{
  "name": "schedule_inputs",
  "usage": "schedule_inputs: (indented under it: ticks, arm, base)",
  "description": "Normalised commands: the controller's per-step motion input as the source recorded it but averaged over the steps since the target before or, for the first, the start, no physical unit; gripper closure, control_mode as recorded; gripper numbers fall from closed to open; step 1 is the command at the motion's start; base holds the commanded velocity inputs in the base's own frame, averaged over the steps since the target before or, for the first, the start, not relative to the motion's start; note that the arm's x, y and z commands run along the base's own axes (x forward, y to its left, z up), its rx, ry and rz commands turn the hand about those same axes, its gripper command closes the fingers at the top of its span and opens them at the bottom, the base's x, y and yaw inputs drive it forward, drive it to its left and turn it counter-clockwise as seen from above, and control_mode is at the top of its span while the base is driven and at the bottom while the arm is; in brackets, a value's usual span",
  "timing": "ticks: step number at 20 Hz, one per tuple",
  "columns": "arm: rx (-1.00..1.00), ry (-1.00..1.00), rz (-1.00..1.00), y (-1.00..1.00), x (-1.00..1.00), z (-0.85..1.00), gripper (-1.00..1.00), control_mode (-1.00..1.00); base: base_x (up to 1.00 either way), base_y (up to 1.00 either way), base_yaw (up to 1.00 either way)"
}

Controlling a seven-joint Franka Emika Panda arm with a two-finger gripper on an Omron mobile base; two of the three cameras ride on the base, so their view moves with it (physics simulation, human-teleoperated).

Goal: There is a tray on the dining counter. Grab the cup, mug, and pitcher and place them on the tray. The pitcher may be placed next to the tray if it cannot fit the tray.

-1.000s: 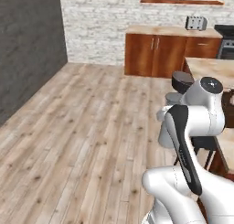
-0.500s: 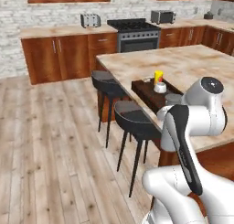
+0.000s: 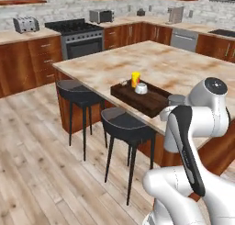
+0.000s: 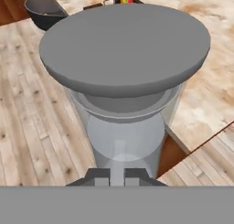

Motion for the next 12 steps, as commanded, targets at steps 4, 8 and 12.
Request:
schedule_inputs:
  ticks: [4, 8, 12]
  arm:
    - [0.0, 0.0, 0.0, 0.0, 0.0, 0.0, 1.0, 1.0]
    - [0.0, 0.0, 0.0, 0.0, 0.0, 0.0, 1.0, 1.0]
    - [0.0, 0.0, 0.0, 0.0, 0.0, 0.0, 1.0, 1.0]
  base:
    - [0.3, 0.81, -0.54]
    - [0.1, 0.85, -0.52]
    - [0.0, 0.82, -0.56]
